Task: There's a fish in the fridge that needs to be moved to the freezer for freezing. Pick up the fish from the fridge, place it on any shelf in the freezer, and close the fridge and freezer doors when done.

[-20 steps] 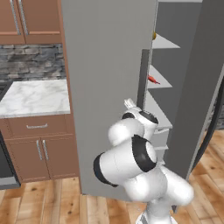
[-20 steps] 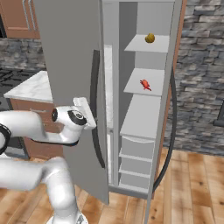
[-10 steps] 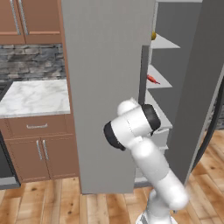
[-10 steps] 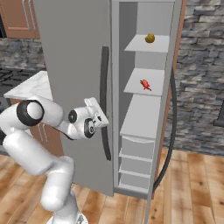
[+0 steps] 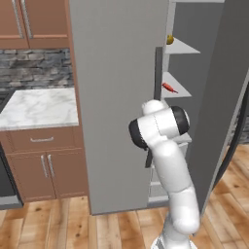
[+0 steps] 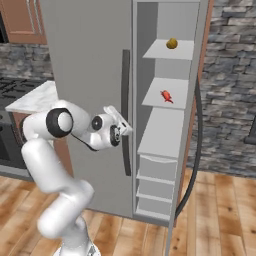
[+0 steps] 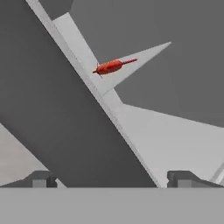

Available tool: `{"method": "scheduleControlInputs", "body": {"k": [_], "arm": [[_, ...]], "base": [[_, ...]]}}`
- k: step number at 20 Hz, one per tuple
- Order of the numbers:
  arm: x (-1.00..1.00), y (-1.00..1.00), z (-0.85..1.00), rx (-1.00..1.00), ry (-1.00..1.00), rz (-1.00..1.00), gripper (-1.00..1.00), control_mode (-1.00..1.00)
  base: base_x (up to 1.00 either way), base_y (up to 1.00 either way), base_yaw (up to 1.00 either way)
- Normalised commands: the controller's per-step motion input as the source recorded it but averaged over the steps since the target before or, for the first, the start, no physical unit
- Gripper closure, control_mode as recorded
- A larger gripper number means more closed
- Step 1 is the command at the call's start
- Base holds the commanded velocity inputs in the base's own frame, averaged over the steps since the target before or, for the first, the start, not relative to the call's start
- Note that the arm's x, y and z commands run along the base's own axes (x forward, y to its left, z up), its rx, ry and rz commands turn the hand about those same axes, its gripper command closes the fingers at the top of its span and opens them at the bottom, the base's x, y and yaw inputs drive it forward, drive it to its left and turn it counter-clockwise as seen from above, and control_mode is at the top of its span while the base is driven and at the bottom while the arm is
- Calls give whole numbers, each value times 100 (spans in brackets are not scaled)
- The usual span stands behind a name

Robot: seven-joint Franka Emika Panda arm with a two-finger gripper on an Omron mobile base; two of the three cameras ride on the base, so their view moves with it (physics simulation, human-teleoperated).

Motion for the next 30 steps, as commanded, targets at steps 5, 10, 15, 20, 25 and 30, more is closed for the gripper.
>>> {"method": "scheduleControlInputs", "body": {"k": [5,10,15,20,25,30], "arm": [[68,-24,7,-5,4,19,-100,-100],[16,-7,44,-5,-23,16,-100,-100],[-7,0,79,-10,-39,2,-100,-100],[-6,0,91,-8,-40,1,-100,-100],[-9,11,99,-18,-36,2,-100,-100],[-33,3,100,-20,-30,2,-100,-100]], "base": [[0,0,0],[0,0,0],[0,0,0],[0,0,0],[0,0,0],[0,0,0]]}}
